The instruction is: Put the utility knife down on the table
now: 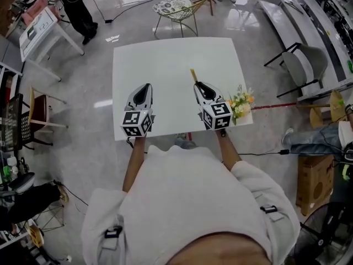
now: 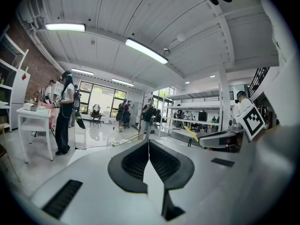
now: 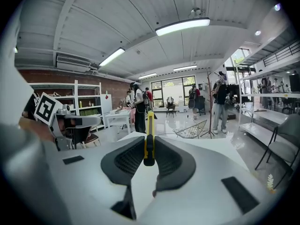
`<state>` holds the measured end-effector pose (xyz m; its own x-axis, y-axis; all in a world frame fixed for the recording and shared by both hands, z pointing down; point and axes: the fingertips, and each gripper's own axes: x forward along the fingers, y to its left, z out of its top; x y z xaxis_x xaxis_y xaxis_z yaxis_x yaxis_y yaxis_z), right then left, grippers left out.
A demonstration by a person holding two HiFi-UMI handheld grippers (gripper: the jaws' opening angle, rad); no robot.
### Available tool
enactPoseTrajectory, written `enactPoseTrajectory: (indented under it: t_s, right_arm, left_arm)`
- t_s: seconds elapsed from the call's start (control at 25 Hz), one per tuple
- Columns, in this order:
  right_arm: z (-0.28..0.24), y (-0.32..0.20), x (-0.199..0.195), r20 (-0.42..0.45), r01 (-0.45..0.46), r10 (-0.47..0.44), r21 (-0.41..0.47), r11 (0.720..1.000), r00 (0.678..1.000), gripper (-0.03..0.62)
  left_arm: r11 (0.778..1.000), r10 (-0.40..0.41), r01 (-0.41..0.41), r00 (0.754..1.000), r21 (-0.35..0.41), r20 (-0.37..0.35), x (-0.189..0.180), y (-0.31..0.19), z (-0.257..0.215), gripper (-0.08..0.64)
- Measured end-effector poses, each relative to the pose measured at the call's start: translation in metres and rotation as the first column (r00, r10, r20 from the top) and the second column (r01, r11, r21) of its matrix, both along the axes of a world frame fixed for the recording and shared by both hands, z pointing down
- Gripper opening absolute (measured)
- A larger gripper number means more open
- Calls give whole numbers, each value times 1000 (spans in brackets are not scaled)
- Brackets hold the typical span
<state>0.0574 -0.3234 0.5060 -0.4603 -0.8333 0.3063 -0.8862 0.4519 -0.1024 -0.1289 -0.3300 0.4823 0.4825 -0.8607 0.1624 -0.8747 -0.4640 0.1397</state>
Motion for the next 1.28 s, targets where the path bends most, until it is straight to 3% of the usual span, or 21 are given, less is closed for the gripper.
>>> enactPoseTrajectory:
  t_s: [0.44, 0.88, 1.28]
  right_arm:
    - [10, -73, 6, 31, 33, -32, -30, 999, 999, 83]
    - [33, -86, -14, 21, 45, -43, -103, 994, 999, 83]
    - [68, -69, -14, 2, -3, 3, -198, 980, 1000, 83]
  left_arm:
    - [1000, -15, 16, 999, -25, 34, 15, -67, 2, 21]
    - [996, -22, 26, 999, -88, 39, -8, -80, 27, 21]
    - [986, 21, -14, 999, -167, 40, -14, -74, 57, 21]
